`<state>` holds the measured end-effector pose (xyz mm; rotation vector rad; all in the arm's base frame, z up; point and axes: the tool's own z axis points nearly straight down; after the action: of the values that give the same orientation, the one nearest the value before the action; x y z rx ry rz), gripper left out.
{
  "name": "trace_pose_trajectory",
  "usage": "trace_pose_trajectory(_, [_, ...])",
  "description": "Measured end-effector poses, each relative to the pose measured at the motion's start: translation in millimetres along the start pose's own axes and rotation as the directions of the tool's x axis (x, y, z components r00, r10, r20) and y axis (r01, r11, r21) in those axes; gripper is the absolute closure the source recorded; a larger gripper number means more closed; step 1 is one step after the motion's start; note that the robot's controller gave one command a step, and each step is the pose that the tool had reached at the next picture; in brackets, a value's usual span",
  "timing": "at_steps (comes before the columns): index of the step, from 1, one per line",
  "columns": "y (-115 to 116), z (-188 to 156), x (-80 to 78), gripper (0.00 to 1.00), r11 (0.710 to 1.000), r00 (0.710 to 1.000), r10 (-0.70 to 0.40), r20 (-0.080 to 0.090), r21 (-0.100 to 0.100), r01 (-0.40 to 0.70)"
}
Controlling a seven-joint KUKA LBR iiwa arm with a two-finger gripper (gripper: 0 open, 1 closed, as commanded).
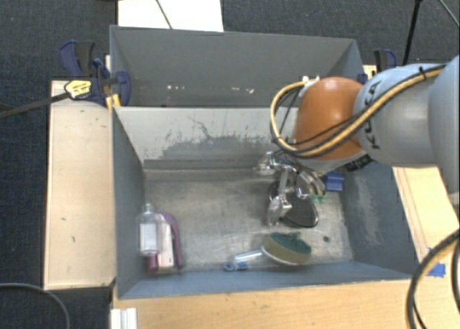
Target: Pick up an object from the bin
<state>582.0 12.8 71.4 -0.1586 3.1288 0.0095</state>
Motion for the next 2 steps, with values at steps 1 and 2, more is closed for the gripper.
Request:
trace_pose_trajectory(1, [-65.9, -25.5, 6.3, 0.0, 0.849, 0.849, -0.529, -0.007, 0.004, 0.529])
trace_pose_trajectory(2, [-62.8, -24.5, 6.7, 1.0, 0.851, 0.851, -0.525, -0.008, -0.001, 0.525])
